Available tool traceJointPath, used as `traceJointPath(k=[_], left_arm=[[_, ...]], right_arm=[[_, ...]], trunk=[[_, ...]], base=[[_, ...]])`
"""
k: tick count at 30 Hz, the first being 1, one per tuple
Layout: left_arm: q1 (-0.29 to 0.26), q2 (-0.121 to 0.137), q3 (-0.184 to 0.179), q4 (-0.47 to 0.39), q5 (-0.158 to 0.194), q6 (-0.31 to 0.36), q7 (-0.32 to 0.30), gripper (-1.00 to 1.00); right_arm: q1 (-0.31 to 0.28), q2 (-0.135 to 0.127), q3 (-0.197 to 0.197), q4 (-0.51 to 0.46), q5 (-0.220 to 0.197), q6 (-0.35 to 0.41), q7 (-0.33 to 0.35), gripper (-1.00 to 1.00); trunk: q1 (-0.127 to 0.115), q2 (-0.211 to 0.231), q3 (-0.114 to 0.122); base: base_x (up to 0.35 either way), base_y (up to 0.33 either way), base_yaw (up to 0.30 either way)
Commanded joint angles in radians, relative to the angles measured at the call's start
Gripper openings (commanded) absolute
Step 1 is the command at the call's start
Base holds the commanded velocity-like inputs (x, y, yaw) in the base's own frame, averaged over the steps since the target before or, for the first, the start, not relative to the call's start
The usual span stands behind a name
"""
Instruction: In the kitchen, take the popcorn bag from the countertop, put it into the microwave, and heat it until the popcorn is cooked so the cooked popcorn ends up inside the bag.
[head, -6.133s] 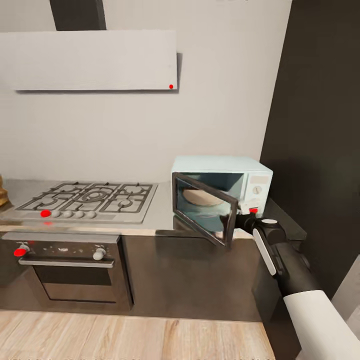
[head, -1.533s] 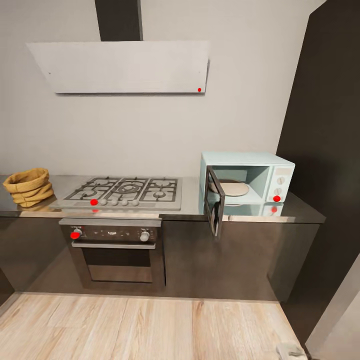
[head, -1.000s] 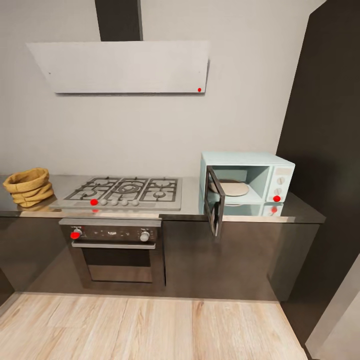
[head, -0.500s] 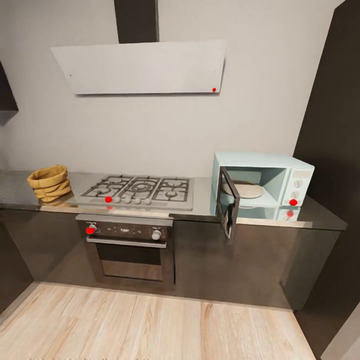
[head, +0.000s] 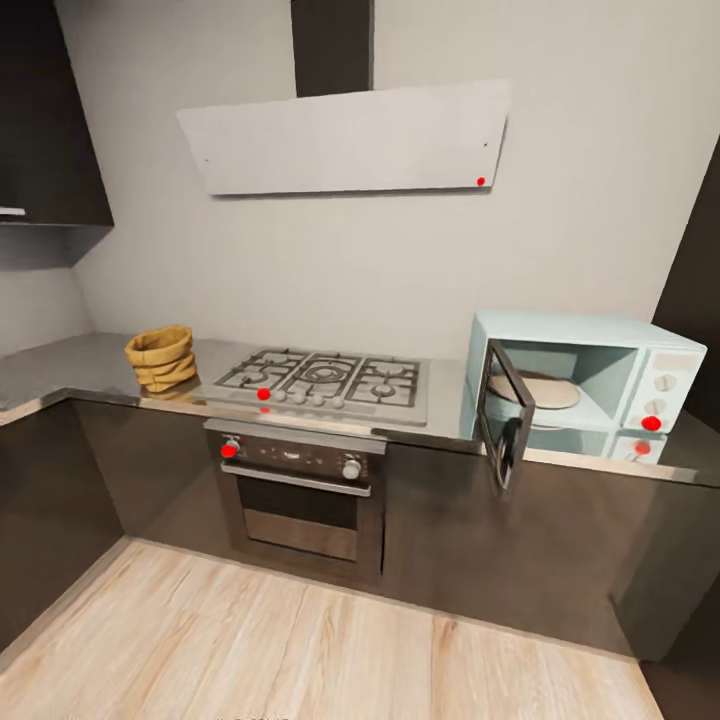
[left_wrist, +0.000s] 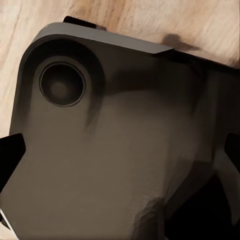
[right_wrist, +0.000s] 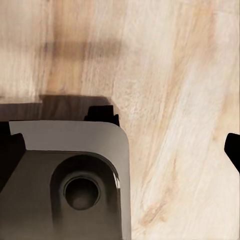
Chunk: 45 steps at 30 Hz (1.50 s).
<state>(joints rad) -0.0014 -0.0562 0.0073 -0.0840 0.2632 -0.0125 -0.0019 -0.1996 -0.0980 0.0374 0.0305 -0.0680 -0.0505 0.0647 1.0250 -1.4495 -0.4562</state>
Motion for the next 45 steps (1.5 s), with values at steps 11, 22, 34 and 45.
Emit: traceJointPath(k=[11,22,34,45], left_arm=[[0.0,-0.001,0.0,-0.002,0.006,-0.001,-0.001,1.0],[0.0,0.001,0.0,-0.002,0.006,-0.001,-0.001,1.0],[0.0,0.0,0.0,-0.003,0.007,0.0,0.0,1.0],[0.0,0.002,0.0,-0.003,0.007,0.0,-0.001,1.0]], right_arm=[[-0.001,0.0,0.004,0.002,-0.005,-0.006,0.001,1.0],[-0.001,-0.002,0.004,0.002,-0.004,-0.007,0.001,1.0],[-0.001,-0.002,0.005,0.002,-0.004,-0.005,0.003,1.0],[-0.001,-0.002,0.004,0.002,-0.006,-0.005,0.001,1.0]], trunk=[[0.0,-0.001,0.003],[0.0,-0.001,0.003],[0.0,-0.001,0.003],[0.0,-0.001,0.003]], base=[[0.0,0.0,0.271],[0.0,0.0,0.276],[0.0,0.0,0.276],[0.0,0.0,0.201]])
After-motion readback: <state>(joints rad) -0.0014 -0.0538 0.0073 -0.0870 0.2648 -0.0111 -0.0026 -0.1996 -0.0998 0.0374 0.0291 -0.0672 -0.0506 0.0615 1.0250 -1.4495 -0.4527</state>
